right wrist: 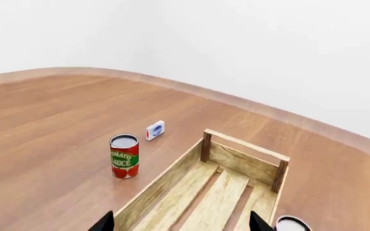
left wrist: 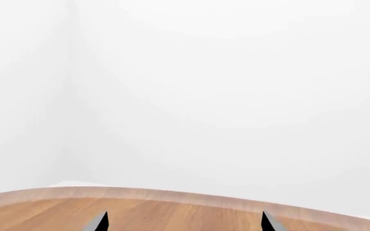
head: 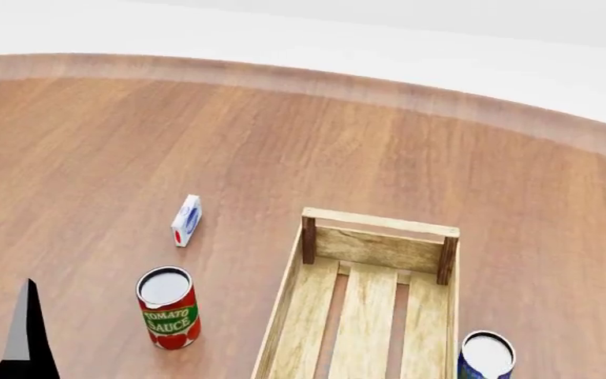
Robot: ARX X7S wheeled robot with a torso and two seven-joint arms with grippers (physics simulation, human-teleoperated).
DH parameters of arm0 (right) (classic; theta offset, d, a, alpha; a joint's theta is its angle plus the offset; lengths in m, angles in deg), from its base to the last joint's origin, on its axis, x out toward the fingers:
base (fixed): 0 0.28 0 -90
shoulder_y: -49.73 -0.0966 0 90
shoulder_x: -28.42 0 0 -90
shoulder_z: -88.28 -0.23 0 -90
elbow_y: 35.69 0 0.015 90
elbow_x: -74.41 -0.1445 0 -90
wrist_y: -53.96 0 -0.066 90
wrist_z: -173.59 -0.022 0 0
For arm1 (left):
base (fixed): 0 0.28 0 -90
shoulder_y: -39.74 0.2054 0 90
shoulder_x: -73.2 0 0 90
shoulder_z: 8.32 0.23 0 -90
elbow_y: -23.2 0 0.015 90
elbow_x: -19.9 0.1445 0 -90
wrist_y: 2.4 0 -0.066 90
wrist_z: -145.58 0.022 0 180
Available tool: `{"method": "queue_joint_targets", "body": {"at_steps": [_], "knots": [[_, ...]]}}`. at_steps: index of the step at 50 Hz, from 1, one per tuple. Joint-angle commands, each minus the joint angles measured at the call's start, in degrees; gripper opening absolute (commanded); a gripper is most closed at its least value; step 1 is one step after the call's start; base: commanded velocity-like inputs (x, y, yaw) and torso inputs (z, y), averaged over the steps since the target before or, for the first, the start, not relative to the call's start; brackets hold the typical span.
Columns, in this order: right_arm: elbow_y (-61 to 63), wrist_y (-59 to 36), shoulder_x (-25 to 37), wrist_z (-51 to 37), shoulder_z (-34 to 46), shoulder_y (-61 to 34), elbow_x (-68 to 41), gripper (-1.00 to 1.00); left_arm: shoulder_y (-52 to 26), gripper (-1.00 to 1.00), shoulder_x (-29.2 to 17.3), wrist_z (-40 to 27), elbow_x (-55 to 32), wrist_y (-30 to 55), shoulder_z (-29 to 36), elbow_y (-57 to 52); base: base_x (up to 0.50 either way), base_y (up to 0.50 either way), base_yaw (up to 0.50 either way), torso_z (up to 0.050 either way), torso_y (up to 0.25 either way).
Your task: Pick up the butter and put it in the tray.
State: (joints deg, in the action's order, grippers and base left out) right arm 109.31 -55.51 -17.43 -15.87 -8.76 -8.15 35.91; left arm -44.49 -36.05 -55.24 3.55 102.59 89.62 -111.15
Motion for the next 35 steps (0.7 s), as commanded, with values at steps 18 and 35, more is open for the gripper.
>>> {"method": "queue_joint_targets", "body": {"at_steps": [18,35], "knots": [[4.29,-15.01,18.01,-2.81,-0.46,-2.90,-15.24,1.00,-0.25,1.00,-0.76,-1.02,-0.70,0.33,0.01,-0.22,0.00,0.00,0.00,0.000,0.000],[4.95,-6.94,37.41,-8.60,19.97,-12.58,-20.48,1.00,-0.16,1.00,-1.10,-1.29,-0.84,-0.08,0.46,-0.19,0.00,0.00,0.00,0.000,0.000]]}}
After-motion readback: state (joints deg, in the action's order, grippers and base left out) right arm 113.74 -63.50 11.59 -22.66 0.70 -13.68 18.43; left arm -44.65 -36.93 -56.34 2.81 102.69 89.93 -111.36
